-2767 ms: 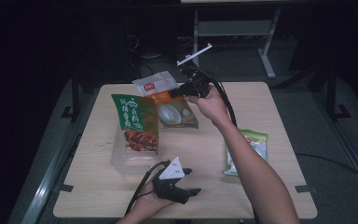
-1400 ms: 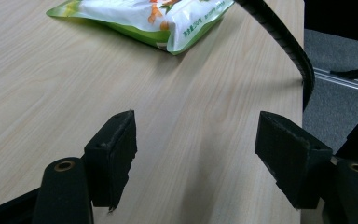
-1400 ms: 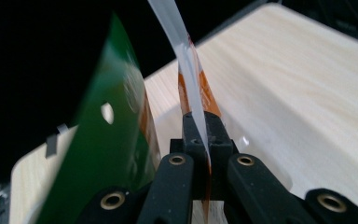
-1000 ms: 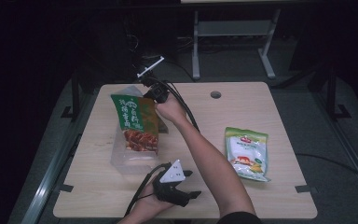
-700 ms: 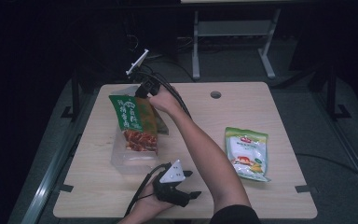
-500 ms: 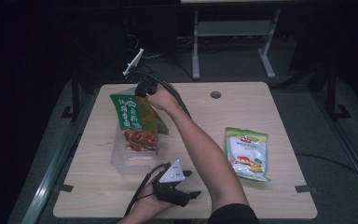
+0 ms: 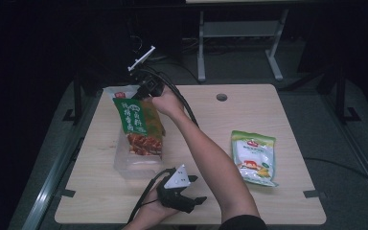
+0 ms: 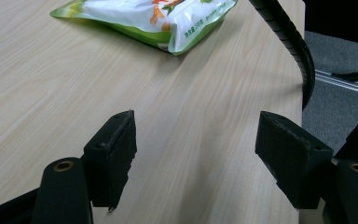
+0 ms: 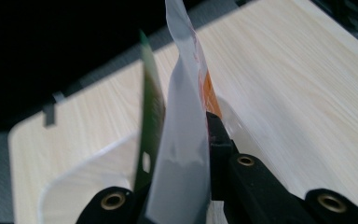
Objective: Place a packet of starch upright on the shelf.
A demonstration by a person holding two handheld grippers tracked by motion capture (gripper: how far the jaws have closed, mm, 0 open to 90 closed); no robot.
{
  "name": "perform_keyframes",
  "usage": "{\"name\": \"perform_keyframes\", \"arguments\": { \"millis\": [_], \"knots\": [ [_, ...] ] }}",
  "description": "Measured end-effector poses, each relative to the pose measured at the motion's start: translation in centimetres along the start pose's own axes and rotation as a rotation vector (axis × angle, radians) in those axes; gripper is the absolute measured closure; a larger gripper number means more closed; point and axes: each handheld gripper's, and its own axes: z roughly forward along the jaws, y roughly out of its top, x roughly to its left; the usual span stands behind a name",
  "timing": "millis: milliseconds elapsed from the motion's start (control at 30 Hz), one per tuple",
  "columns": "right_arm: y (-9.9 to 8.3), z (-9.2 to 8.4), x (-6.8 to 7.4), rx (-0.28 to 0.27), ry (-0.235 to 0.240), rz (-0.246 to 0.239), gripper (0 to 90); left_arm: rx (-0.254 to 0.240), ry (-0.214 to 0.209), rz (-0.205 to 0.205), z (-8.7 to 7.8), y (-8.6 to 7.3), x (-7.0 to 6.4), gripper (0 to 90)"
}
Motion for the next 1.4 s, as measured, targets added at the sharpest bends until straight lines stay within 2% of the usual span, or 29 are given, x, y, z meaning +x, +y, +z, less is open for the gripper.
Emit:
{"name": "perform_keyframes", "arguments": {
  "millis": [100,133,167,267,300,333,433,500,533,600,633,700,800,867,967,1033,1067,1167,1233,1300,1400],
  "knots": [
    [-0.4,-0.2,-0.3,-0.056,0.034,0.029,89.9,-0.002,0.0,-0.001,0.0,0.0,0.0,28.6],
    [-0.4,-0.2,-0.3,-0.056,0.034,0.029,89.9,-0.002,0.0,-0.001,0.0,0.0,0.0,28.5],
    [-0.7,0.1,-0.5,-0.084,0.035,0.014,89.9,0.003,-0.001,0.007,-0.1,0.0,0.1,28.5],
    [-1.1,0.6,-0.6,-0.086,0.027,0.014,89.9,0.004,-0.006,0.0,-0.1,0.0,0.0,28.6],
    [-1.3,0.8,-0.7,-0.09,0.032,0.014,89.9,0.004,0.002,0.013,-0.1,0.1,0.1,28.6],
    [-1.8,1.0,-0.9,-0.103,0.039,0.044,89.9,0.004,0.002,0.012,-0.1,0.1,0.1,28.6],
    [-2.4,1.1,-1.2,-0.127,0.066,0.071,89.9,0.006,0.0,0.01,-0.1,0.1,0.1,28.6],
    [-2.6,1.2,-1.3,-0.12,0.061,0.066,89.9,0.007,-0.004,0.006,0.0,0.1,0.0,28.6],
    [-2.7,1.3,-1.2,-0.116,0.044,0.05,89.9,0.006,-0.002,0.006,0.0,0.1,0.0,28.6],
    [-3.0,1.9,-1.2,-0.071,0.006,0.011,89.9,0.005,0.0,0.005,-0.1,0.1,0.0,28.6],
    [-3.3,2.2,-1.3,-0.08,0.022,0.021,89.9,0.005,0.003,0.012,-0.1,0.1,0.1,28.6],
    [-3.6,2.5,-1.5,-0.097,0.05,0.049,89.9,-0.004,0.002,0.001,-0.1,0.1,0.0,28.6],
    [-3.9,2.8,-1.6,-0.112,0.06,0.068,89.8,0.001,0.002,0.002,-0.2,0.1,0.1,28.6],
    [-4.1,3.1,-1.7,-0.113,0.066,0.077,89.8,0.001,0.002,-0.001,-0.3,0.1,0.1,28.6],
    [-4.1,3.2,-1.9,-0.111,0.042,0.087,89.3,0.002,0.003,0.001,-0.3,0.1,0.1,28.6],
    [-3.8,3.1,-1.7,-0.097,0.024,0.071,88.7,0.0,0.007,0.009,-0.3,0.1,0.1,28.6],
    [-3.5,3.1,-1.6,-0.071,0.022,0.058,86.7,0.001,0.006,0.005,-0.3,0.1,0.1,28.6],
    [-2.6,3.6,-1.0,0.064,-0.037,-0.004,78.5,0.002,0.004,0.006,-0.3,0.1,0.1,28.6],
    [-2.1,4.0,-0.8,0.122,-0.071,-0.037,79.4,0.002,0.001,0.008,-0.3,0.1,0.1,28.6],
    [-1.8,4.1,-0.7,0.145,-0.08,-0.036,87.4,0.001,0.002,0.008,-0.3,0.1,0.2,28.6],
    [-1.8,4.1,-0.7,0.147,-0.071,-0.026,89.8,0.0,0.001,0.007,-0.4,0.1,0.2,28.6]
  ]
}}
